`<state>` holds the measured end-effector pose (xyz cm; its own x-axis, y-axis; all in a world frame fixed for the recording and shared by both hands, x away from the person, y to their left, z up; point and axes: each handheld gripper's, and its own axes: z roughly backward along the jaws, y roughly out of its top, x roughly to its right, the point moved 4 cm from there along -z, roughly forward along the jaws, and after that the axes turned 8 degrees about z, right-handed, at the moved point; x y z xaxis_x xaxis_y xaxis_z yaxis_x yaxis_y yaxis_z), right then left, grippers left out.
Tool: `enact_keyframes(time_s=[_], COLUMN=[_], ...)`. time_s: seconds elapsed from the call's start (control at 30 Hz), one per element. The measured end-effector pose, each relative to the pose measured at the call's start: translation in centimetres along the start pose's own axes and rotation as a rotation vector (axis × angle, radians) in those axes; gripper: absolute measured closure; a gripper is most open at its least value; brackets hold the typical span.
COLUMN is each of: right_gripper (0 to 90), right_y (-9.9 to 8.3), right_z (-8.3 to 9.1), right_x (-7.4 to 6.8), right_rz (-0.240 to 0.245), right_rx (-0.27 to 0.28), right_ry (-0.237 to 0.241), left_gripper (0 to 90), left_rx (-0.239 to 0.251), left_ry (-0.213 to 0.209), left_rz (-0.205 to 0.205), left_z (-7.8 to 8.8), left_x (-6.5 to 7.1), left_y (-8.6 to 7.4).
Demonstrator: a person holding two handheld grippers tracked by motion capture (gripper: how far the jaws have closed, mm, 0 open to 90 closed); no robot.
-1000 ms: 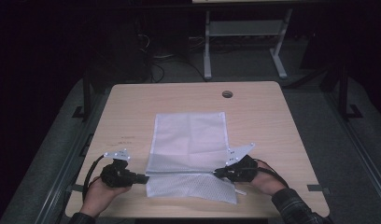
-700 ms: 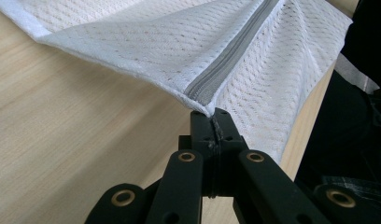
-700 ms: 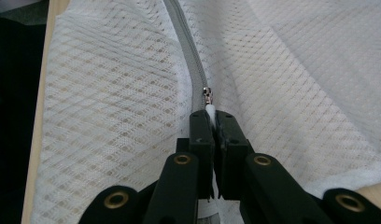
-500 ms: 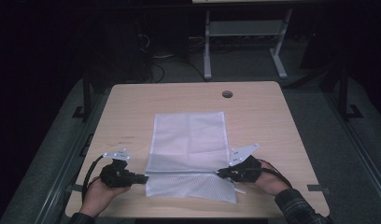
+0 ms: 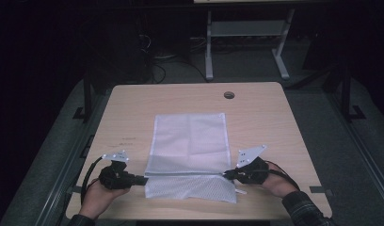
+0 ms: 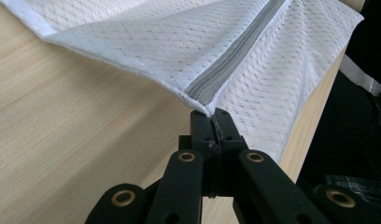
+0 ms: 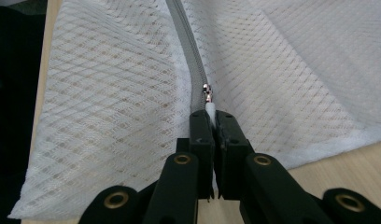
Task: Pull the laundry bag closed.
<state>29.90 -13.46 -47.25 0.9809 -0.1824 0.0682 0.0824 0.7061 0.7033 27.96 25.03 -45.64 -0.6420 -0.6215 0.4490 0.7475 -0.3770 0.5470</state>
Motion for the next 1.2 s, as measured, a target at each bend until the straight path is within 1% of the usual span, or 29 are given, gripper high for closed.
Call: enact_keyframes(time_s=[0.07,0.1,0.2,0.33,0.43,0.47,0.5,0.6,0.63,0.67,0.83,0.87,0.9,0.93,0.97,1.0,1.03,1.1,1.13,1.17,1.2], right_gripper=[86.5,86.5,86.5,86.5,86.5,86.0,86.0,83.7,80.0,73.4,60.9,60.9,56.5,51.3,43.6,43.6,41.0,35.9,31.4,29.1,27.6], right_y=[-0.1,-0.2,-0.6,-0.9,-0.9,-0.9,-0.9,-0.9,-1.0,-0.9,-0.7,-0.7,-0.7,-0.6,-0.4,-0.4,-0.3,-0.1,-0.1,-0.1,-0.2], right_z=[0.0,0.1,0.3,0.6,0.6,0.6,0.6,0.6,0.6,0.6,0.5,0.5,0.5,0.4,0.4,0.4,0.5,0.7,0.9,1.0,1.1], right_x=[0.0,0.0,0.1,0.2,0.2,0.3,0.3,0.4,0.5,0.6,0.5,0.5,0.6,0.6,0.6,0.6,0.6,0.6,0.6,0.6,0.6], right_rz=[-0.002,0.001,-0.003,-0.002,-0.008,-0.007,-0.007,-0.021,-0.031,-0.052,-0.093,-0.093,-0.096,-0.109,-0.131,-0.131,-0.137,-0.146,-0.155,-0.156,-0.159], right_rx=[-0.003,-0.012,-0.014,-0.013,-0.017,-0.016,-0.016,-0.008,-0.007,0.006,0.025,0.025,0.025,0.030,0.044,0.044,0.050,0.068,0.072,0.072,0.069], right_ry=[0.003,0.000,-0.005,-0.008,-0.010,-0.013,-0.013,-0.014,-0.016,-0.009,-0.006,-0.006,-0.011,-0.018,-0.025,-0.025,-0.032,-0.048,-0.063,-0.069,-0.083], left_gripper=[89.6,89.7,89.7,89.6,89.5,89.4,89.4,89.1,89.1,89.0,87.5,87.5,86.3,82.8,71.7,68.3,68.3,58.1,51.6,49.0,46.1], left_rx=[-0.002,0.000,0.003,0.000,-0.001,0.000,0.000,-0.001,0.001,-0.001,0.001,-0.002,-0.001,0.000,0.000,0.000,0.000,0.008,0.016,0.021,0.021], left_ry=[0.008,0.008,0.010,0.011,0.006,-0.005,-0.005,-0.011,-0.016,-0.018,-0.020,-0.019,-0.019,-0.015,0.000,0.000,0.006,0.036,0.052,0.067,0.067], left_rz=[0.000,0.006,0.013,0.008,0.010,0.011,0.011,0.005,0.005,0.004,-0.002,-0.005,-0.005,-0.004,-0.008,-0.008,-0.013,-0.023,-0.028,-0.034,-0.034], left_z=[0.0,0.1,0.3,0.2,0.1,0.1,0.1,0.0,0.0,-0.1,-0.2,-0.2,-0.2,-0.2,-0.2,-0.2,-0.2,0.0,0.3,0.4,0.4], left_x=[0.0,-0.1,-0.3,-0.2,-0.2,-0.1,-0.1,-0.1,-0.1,-0.1,0.0,0.0,0.1,0.0,0.0,0.0,0.0,-0.1,-0.2,-0.3,-0.3], left_y=[0.0,-0.1,-0.2,-0.2,-0.2,-0.2,-0.2,-0.2,-0.2,-0.2,-0.2,-0.2,-0.2,-0.2,-0.2,-0.2,-0.1,0.0,0.0,0.1,0.1])
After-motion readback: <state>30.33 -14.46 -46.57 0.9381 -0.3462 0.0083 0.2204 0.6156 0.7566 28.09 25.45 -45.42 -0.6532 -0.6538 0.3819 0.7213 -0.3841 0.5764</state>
